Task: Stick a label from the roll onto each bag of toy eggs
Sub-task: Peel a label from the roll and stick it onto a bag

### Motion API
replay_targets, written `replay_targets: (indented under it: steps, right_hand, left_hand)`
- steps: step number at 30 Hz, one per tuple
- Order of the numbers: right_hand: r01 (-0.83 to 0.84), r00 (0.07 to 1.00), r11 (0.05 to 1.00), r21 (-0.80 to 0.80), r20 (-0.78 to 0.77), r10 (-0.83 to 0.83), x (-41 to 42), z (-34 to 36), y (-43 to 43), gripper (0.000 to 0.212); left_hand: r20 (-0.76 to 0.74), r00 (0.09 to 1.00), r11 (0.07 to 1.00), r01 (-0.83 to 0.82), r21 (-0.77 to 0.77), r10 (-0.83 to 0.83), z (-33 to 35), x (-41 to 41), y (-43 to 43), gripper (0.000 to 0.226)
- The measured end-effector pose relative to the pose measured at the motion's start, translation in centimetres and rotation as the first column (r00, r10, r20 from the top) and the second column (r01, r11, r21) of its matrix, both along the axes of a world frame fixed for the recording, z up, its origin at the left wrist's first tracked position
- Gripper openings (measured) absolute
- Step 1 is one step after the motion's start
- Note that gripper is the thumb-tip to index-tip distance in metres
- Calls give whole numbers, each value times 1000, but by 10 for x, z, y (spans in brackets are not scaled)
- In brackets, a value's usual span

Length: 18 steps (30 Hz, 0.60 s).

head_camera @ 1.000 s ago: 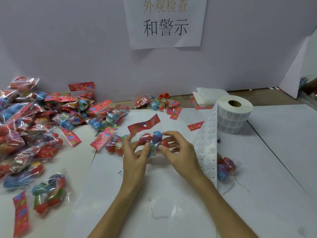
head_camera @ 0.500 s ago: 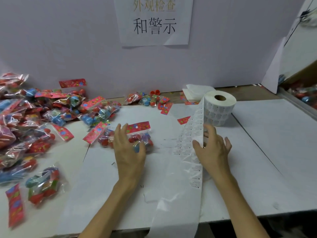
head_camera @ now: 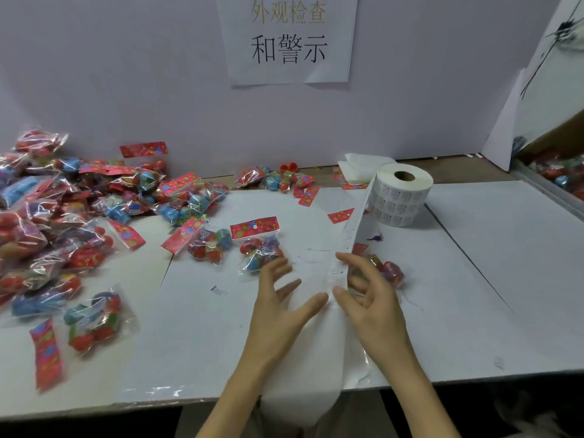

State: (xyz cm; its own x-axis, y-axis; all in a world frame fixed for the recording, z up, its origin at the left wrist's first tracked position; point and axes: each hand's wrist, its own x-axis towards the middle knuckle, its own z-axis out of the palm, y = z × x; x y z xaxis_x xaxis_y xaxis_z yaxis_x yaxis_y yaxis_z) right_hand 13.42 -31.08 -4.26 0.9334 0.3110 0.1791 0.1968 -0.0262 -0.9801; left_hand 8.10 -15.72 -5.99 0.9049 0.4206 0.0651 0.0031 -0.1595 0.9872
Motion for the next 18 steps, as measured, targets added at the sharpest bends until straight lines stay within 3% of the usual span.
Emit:
replay_targets:
  steps: [4, 7, 13, 18]
  right_hand:
    - [-35, 998, 993, 111, -41, 39, -12, 0, -5, 45]
    - [-73, 996, 985, 157, -32, 79, -19, -3, -9, 45]
    - [-25, 999, 997, 67, 37, 23, -31, -7, -10, 45]
    - [73, 991, 990, -118, 120, -59, -30, -8, -7, 47]
  left_hand:
    - [-173, 979, 969, 60, -240, -104, 1, -14, -2, 86]
    - [-173, 948, 859, 152, -489, -266, -1, -16, 0, 81]
    - [-203, 918, 849, 208, -486, -341, 4, -16, 7, 80]
    - [-59, 924, 815, 301, -496, -377, -3, -20, 9, 75]
